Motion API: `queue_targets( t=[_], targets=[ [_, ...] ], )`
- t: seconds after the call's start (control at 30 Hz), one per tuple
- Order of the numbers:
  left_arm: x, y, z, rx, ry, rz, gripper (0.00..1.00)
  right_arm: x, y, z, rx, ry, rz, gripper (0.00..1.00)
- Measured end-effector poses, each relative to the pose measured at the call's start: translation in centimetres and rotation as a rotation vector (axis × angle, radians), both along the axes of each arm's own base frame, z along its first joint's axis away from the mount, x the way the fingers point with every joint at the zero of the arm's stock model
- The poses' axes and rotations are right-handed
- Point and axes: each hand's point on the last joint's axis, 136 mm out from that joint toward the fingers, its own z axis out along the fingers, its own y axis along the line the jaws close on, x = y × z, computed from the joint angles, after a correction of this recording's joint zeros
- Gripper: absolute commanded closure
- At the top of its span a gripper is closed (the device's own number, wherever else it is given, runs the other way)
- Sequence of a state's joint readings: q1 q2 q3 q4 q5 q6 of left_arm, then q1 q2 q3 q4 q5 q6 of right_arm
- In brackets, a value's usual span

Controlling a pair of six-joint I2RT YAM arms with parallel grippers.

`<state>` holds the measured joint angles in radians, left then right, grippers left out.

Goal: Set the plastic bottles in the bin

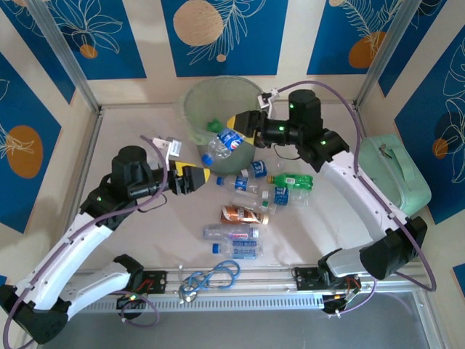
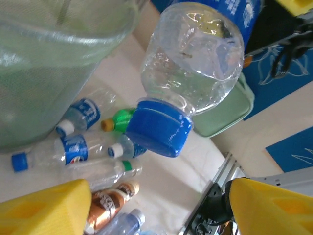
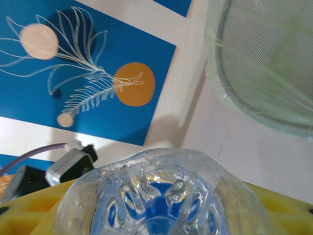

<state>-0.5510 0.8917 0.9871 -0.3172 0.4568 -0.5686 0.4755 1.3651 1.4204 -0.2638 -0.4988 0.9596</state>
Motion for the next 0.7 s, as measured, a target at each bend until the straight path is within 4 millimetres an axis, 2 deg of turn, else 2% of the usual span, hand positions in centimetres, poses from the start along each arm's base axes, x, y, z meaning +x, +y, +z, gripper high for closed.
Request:
queue_targets(
  t=[0.17, 0.33, 0.57, 0.7],
  targets=[
    [0.3, -0.9, 1.5, -0.142, 0.016, -0.061, 0.49, -0.2, -0.6, 0.7, 0.069, 0.019, 0.037, 0.49],
    [0.0, -2.1, 3.1, -0.22, 0.013, -0.141, 0.52, -0.8, -0.5, 1.1, 0.11, 0.038, 0.073, 0.49],
    [0.0, -2.6, 3.9, -0.263, 0.007, -0.172, 0.58, -1.1, -0.2, 1.8, 0.153, 0.04, 0.105, 0.49],
    [0.2, -2.8, 4.1, -0.289, 0.002, -0.178, 0.67, -1.3, -0.1, 2.1, 0.167, 0.04, 0.113, 0.49]
  ],
)
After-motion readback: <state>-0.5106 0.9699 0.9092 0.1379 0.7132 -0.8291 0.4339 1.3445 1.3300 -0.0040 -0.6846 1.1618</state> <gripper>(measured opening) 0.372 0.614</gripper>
